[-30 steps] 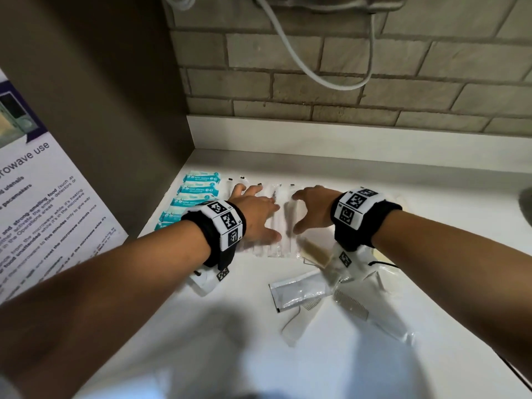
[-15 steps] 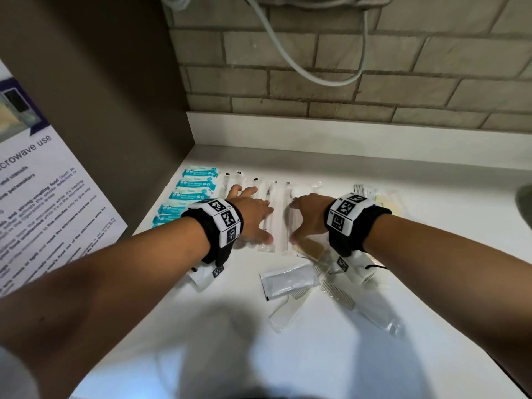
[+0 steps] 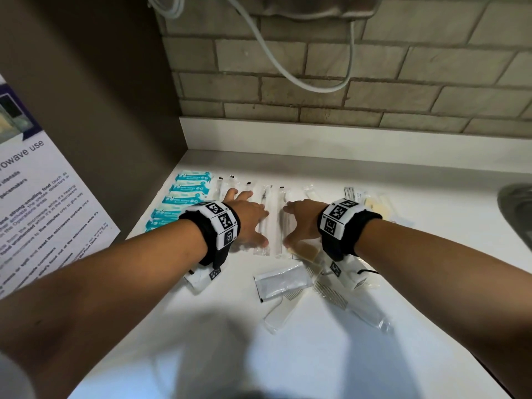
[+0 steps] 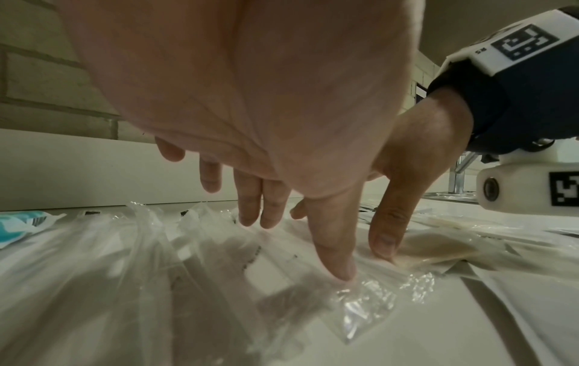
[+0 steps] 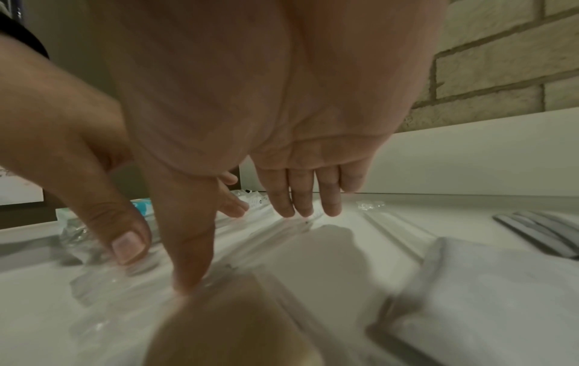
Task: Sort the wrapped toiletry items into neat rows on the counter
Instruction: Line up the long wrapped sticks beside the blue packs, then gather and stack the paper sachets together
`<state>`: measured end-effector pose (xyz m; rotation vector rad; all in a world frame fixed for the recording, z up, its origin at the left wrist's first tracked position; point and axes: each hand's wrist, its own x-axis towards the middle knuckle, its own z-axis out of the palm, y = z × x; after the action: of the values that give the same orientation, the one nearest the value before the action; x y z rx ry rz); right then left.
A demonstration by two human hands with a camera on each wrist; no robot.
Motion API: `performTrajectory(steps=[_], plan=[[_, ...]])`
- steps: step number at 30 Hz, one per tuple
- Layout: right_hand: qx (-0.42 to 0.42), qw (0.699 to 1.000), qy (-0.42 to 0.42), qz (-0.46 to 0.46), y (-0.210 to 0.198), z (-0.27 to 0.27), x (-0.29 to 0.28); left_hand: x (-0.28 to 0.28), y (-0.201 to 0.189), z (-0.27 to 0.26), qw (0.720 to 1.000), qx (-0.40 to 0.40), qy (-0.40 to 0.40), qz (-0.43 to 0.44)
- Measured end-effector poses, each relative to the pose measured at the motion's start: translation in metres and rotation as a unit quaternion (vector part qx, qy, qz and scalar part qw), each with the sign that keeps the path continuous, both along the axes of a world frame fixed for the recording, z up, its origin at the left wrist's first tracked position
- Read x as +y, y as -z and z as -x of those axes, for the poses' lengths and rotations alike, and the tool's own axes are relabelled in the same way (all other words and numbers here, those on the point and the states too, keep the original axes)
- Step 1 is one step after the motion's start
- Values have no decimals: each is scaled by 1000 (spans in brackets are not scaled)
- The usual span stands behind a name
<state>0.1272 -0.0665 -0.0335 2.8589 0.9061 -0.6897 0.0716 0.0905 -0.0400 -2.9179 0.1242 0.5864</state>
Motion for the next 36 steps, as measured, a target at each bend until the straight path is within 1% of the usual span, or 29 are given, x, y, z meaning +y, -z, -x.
performTrajectory(steps=[8,16,18,21,24,28,33,36], plan=[[6,1000,0,-6,-2,3,-2,-1,4,0,1000,-9,-4,17],[19,999,-1,-36,0,3,-5,2,4,1,999,-12,-6,32],[23,998,2,-55,-1,2,-9,1,2,-1,999,-30,-4,43],[2,996,20,-85,-11,-3,-25,-5,-9,-8,994,-78,12,77],[-34,994,52,-88,-26,-16,-54,-18,-22,-22,989,-101,27,104],[-58,989,115,-73,-38,-42,-98,-54,-32,-51,988,-83,46,123],[-34,987,157,-24,-32,-65,-136,-102,-34,-109,985,-47,71,149],[-4,987,155,-33,-20,-72,-151,-130,-30,-145,984,-34,73,160]])
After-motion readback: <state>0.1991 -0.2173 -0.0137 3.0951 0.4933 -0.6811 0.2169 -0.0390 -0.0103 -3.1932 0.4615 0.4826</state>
